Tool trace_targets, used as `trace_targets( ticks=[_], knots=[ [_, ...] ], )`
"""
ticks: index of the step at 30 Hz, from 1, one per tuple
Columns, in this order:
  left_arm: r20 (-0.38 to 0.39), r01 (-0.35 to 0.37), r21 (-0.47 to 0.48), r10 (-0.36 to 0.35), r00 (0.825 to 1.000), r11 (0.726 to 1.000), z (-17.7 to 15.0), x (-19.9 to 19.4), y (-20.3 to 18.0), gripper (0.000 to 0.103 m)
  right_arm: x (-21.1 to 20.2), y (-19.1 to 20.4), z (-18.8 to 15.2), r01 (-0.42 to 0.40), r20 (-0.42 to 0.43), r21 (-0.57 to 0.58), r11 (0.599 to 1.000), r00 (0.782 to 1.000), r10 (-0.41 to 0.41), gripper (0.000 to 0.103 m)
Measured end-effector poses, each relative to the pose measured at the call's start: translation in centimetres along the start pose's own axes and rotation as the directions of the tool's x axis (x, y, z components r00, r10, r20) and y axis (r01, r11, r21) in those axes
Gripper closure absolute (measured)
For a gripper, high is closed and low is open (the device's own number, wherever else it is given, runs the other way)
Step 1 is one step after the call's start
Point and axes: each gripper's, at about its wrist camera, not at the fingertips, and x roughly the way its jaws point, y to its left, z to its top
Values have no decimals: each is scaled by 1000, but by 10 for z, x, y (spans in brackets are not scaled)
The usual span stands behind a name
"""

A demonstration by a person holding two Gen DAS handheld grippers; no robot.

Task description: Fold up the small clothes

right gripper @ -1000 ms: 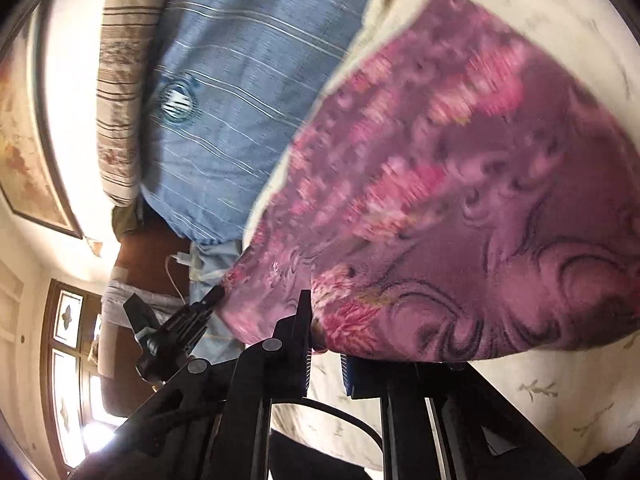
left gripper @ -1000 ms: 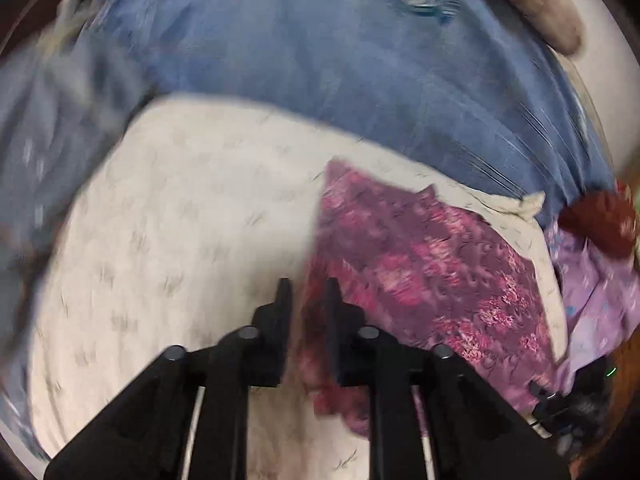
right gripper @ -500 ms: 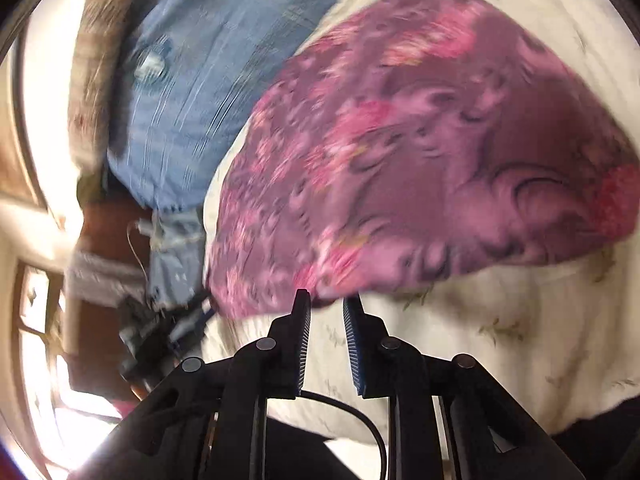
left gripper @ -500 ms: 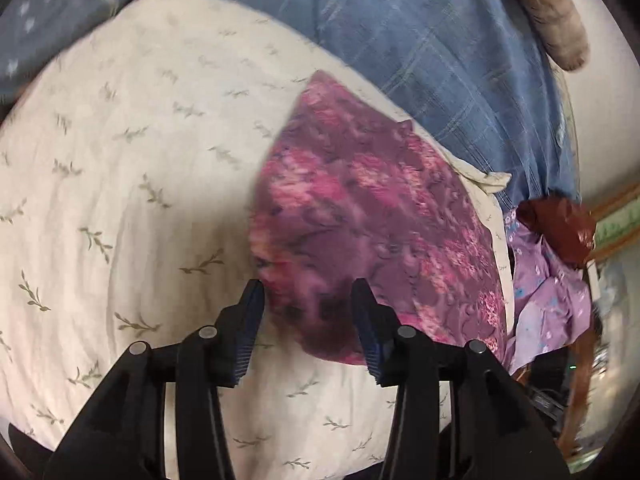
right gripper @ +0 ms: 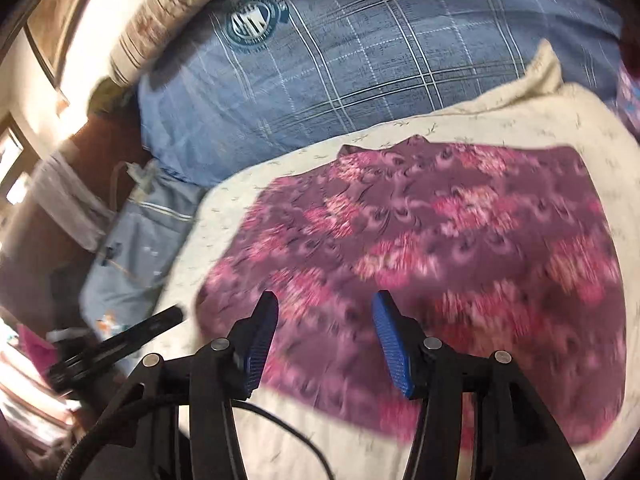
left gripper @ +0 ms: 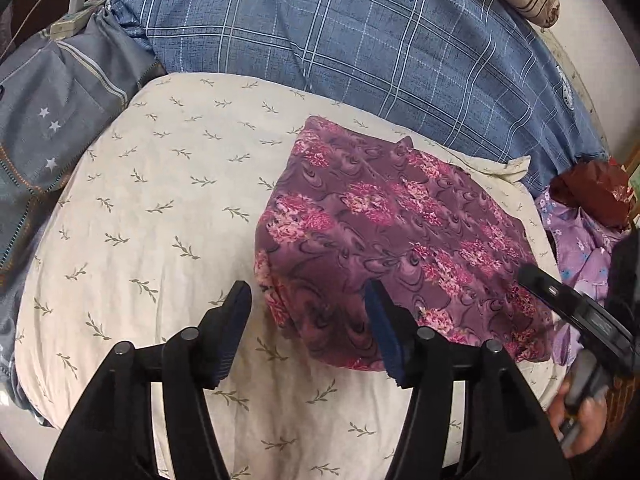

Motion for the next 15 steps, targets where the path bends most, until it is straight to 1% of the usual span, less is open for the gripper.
trace_targets(
  ticks=[3,6,7,8,9,12,14,15],
  knots=[
    [6,-7,10,7,1000,1000,0,-2,0,45,30,12,6,52,-7,-30,998,999,-52,52],
    [9,-11,10,11,1000,1000,1,-2,0,45,62,8,-2,88,-65,-22,996,994,-89,52],
    [8,-10,8,10,1000,1000,1,-2,1,45,68,6,-6,89,-74,-15,996,993,-90,54],
    [6,-12,7,12,1000,1000,2,-1,1,45,71,3,-10,88,-75,-21,996,993,-89,54],
    [6,-15,4,15,1000,1000,2,-1,2,45,71,6,-13,88,-46,-49,995,995,-91,53],
    [-8,-9,-11,9,1000,1000,4,-1,4,45,76,18,-16,116,-35,-134,984,992,-121,50],
    [-26,44,-66,-46,999,997,6,-4,13,45,79,23,-18,122,-30,-168,978,991,-129,45],
    [-38,106,-147,-113,993,983,7,-5,27,45,80,25,-20,124,-22,-178,976,991,-130,44]
  ],
)
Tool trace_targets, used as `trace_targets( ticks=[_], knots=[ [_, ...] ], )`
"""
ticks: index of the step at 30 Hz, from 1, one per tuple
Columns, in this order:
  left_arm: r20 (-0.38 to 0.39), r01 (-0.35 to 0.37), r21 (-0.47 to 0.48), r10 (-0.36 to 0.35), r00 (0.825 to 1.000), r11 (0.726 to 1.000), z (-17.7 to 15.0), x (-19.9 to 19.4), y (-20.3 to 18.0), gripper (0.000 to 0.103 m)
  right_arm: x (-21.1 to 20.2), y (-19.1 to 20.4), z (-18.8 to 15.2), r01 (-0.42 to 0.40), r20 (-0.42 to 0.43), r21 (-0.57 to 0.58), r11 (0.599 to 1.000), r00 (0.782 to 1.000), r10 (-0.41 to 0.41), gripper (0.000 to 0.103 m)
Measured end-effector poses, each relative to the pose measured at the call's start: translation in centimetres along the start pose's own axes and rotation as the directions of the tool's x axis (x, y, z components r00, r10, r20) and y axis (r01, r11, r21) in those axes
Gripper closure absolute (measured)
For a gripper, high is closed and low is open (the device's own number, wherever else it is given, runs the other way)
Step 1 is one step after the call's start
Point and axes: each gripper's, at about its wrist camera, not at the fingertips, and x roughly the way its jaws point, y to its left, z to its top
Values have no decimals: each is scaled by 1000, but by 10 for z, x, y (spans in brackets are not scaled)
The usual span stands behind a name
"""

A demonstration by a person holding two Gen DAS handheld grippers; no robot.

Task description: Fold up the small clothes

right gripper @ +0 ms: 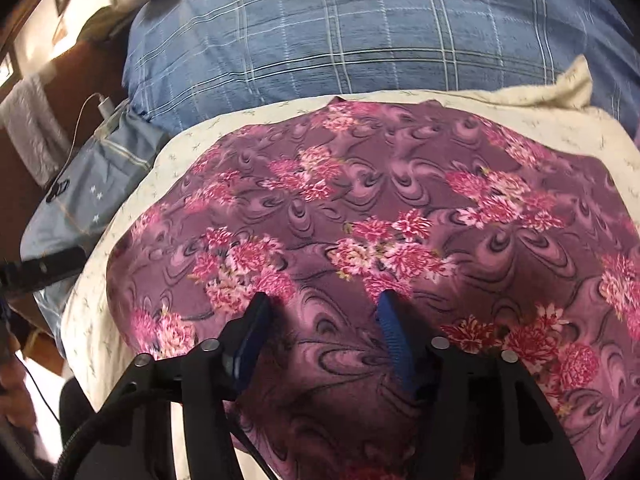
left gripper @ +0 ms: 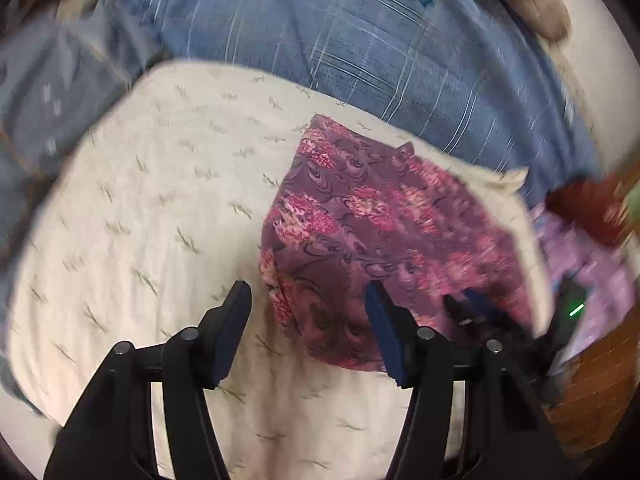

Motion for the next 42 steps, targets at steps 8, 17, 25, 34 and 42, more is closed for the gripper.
trace_targets(
  ticks=[8,17,25,34,42],
  knots=[
    [-50,192,-340,-222,974,920,-10,4,56,45,3,0,-13,-8,58,-33,999,998,10,35],
    [-89,281,-459,-358,929,843,-27,40,47,45,0,-4,-13,-42,61,-32,999,997,44,33],
    [-78,318,-510,-411,908,799,-3,74,39,43,-24,-13,6,-43,99,-12,999,994,44,41],
    [-68,382,-389,-439,896,839,12,80,16,88,13,-10,1,13,62,14,1000,998,-14,62],
    [-1,376,-23,-377,926,926,32,29,-64,89,-12,-27,-7,-49,86,91,995,995,41,64]
  ],
)
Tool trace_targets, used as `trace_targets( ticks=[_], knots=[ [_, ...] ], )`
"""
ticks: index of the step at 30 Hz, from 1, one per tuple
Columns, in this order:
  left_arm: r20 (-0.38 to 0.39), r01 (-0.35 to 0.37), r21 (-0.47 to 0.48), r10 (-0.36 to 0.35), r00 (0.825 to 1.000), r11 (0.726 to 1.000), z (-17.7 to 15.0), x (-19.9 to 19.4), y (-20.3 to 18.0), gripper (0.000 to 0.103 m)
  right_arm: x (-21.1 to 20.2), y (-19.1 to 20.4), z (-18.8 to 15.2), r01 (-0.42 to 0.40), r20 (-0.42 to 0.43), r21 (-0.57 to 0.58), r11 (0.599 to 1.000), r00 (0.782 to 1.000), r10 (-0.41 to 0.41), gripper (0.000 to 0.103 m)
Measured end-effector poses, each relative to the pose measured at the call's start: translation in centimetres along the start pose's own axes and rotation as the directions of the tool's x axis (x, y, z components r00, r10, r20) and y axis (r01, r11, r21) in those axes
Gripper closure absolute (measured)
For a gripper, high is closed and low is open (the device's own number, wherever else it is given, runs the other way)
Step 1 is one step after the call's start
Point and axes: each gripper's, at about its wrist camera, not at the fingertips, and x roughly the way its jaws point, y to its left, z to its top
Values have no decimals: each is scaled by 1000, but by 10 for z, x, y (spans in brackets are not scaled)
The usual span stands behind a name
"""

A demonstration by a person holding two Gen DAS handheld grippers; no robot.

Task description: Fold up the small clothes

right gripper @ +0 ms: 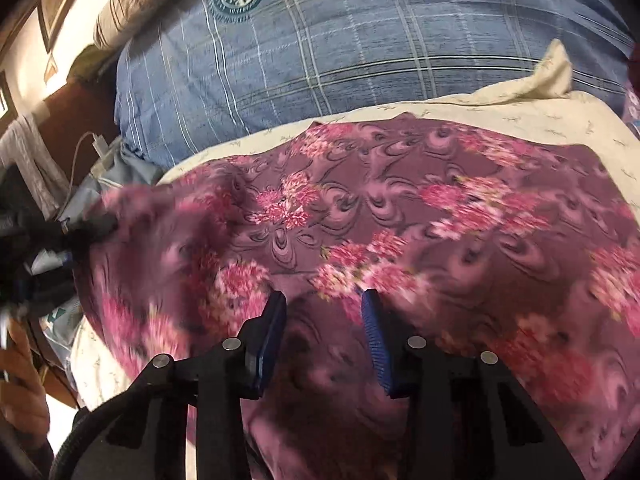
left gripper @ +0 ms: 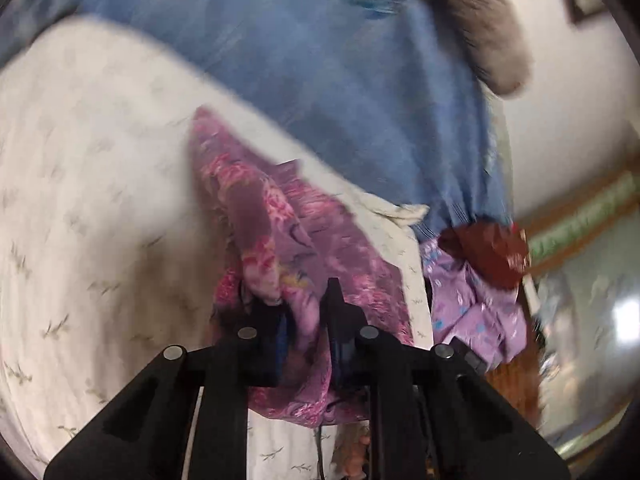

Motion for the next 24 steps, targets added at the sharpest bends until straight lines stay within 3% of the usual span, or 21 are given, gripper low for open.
trace_targets(
  ticks=[4,9,14,16,18,22,24],
  knots=[
    [-10,48,99,-47,999,994,3,11,-48,97,-19,-13,-15,-19,11,12,1000,1000,19,64],
    [-51,53,201,-44,998,978,-3,34,-97,98,-41,-28,-33,-93,34,70,993,995,90,64],
    [-148,94,234,-60,987,968,-18,70,-126,98,-66,-47,-47,-153,65,120,981,987,146,64],
    [-187,63,254,-15,982,965,-24,88,-130,98,-77,-54,-51,-163,78,126,979,985,154,64],
    [-231,70,222,-18,973,973,-24,95,-125,98,-84,-57,-54,-173,86,127,977,983,163,64],
    [-156,74,176,-47,987,982,1,53,-104,97,-94,-55,-52,-200,95,104,974,977,191,57],
    [-88,34,163,-20,996,986,21,21,-81,86,-96,-45,-47,-208,94,61,976,975,202,47]
  ],
)
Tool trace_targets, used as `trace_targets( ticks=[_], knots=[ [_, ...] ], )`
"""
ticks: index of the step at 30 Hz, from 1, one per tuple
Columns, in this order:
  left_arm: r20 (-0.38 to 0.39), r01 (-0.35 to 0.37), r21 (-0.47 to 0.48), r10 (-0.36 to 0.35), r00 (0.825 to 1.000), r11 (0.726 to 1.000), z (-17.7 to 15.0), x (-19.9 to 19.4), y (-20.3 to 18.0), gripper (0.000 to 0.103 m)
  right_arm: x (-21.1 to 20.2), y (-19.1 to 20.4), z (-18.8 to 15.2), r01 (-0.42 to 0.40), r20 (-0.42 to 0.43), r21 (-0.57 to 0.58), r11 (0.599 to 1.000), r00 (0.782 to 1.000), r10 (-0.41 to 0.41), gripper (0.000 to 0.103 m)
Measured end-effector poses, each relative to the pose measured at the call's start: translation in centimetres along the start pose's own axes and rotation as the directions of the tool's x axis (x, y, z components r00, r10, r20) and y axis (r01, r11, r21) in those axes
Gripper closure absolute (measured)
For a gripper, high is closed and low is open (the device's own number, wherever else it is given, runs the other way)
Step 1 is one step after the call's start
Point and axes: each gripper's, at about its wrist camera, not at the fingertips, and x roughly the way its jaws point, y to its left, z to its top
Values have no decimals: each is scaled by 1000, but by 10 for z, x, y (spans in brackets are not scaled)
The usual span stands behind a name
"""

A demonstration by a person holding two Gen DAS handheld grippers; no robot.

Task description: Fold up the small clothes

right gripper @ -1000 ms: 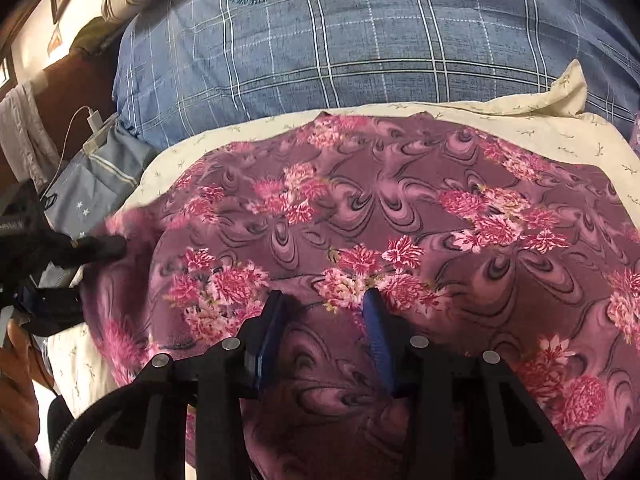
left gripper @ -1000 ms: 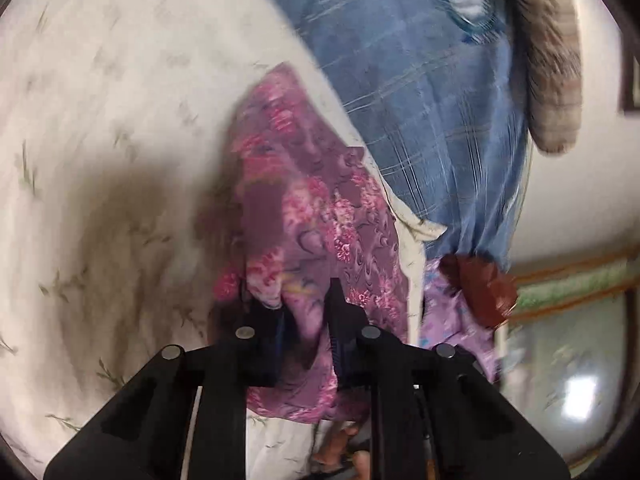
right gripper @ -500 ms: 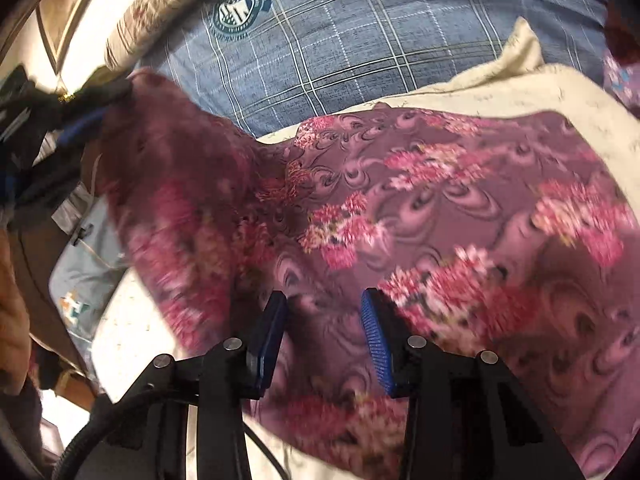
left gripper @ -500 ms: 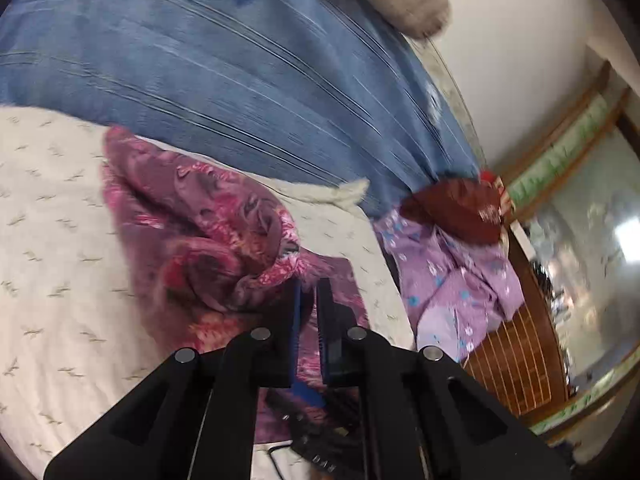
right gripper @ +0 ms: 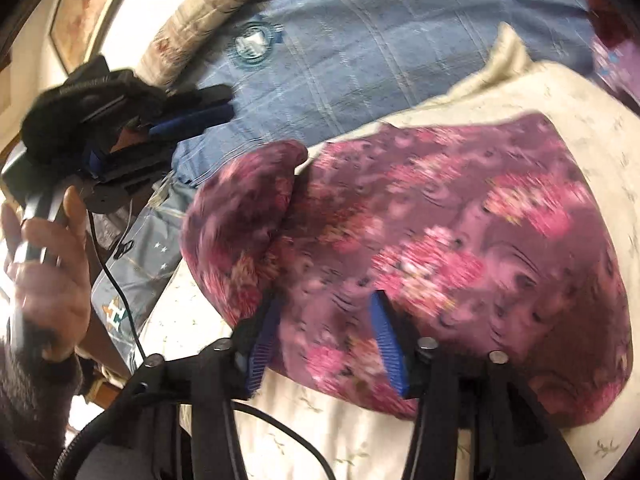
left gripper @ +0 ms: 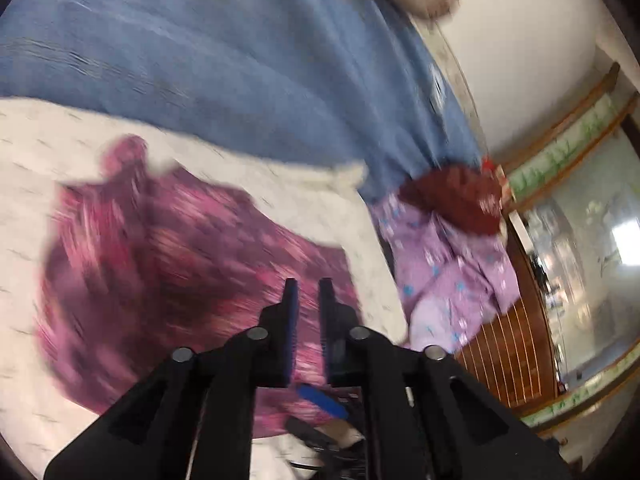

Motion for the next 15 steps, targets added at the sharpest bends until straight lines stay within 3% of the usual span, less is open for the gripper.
trace_targets(
  ticks=[2,3,4,7,9,11,15],
  knots=[
    [36,-71,-34,72,997,997,6,-25,29,39,9,17,6,-18,-16,-72,997,1000,17,44],
    [50,-116,-65,119,992,991,9,-37,48,33,15,30,7,-21,-27,-127,992,999,18,44],
    [60,-153,-112,160,985,982,11,-50,73,32,21,43,8,-22,-39,-178,984,999,15,43],
    [14,-159,-217,166,986,963,16,-61,127,32,47,89,5,-21,-87,-343,939,996,-10,40],
    [-17,-163,-279,165,986,946,17,-62,158,32,69,122,-5,-1,-117,-467,885,991,-61,39],
    [-45,-165,-307,159,986,937,17,-58,178,32,89,149,-17,54,-111,-578,814,983,-144,39],
    [-87,-162,-323,141,986,932,18,-51,201,32,134,193,-44,179,-24,-772,609,951,-309,39]
  ],
)
